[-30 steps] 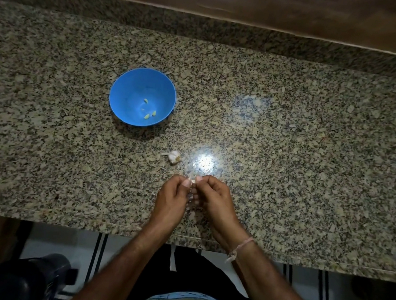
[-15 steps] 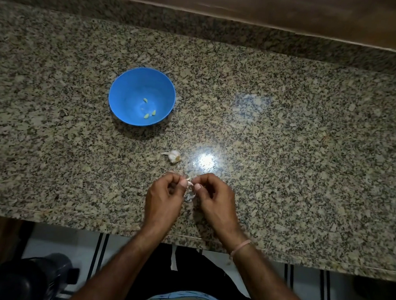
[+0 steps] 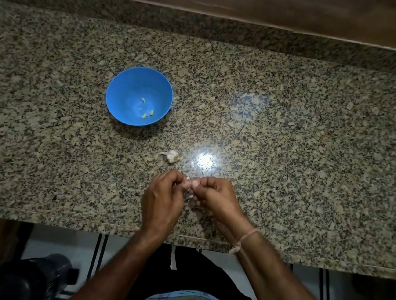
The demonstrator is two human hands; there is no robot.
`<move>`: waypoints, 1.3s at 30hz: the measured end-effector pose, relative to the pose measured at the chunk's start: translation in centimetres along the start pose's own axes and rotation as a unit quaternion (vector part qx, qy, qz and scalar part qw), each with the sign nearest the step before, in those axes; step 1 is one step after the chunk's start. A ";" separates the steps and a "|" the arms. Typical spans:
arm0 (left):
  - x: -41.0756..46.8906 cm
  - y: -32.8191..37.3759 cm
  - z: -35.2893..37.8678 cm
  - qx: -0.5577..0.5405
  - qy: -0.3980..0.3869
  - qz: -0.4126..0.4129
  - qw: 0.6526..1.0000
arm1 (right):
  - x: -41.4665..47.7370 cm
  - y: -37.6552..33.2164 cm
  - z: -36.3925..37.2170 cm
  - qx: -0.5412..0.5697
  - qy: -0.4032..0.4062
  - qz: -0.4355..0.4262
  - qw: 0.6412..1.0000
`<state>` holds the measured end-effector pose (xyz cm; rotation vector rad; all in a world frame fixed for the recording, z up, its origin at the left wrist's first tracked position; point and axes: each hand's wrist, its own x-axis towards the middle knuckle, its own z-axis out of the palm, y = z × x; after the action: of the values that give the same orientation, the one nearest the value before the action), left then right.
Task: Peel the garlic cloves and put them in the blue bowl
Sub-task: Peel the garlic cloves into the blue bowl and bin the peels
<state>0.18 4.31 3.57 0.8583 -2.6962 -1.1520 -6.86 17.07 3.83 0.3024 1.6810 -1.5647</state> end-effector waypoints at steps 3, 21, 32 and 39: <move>0.3 -0.3 0.0 0.054 0.028 0.115 0.991 | 0.2 -0.2 0.0 0.124 -0.031 0.133 0.983; -0.1 0.6 0.5 -0.360 -0.149 -0.251 0.886 | -0.5 1.3 0.7 -0.012 0.023 -0.077 0.997; 0.6 -1.0 -0.2 -0.067 -0.034 0.093 0.993 | -1.2 -0.4 0.8 0.173 -0.039 0.115 0.977; 0.9 -0.9 -1.5 -0.045 -0.070 0.065 0.994 | -2.1 0.3 2.9 0.071 0.027 -0.005 0.997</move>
<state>0.27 2.39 3.87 0.6012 -2.7361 -1.3386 -4.20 15.22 5.28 0.4136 1.6165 -1.7006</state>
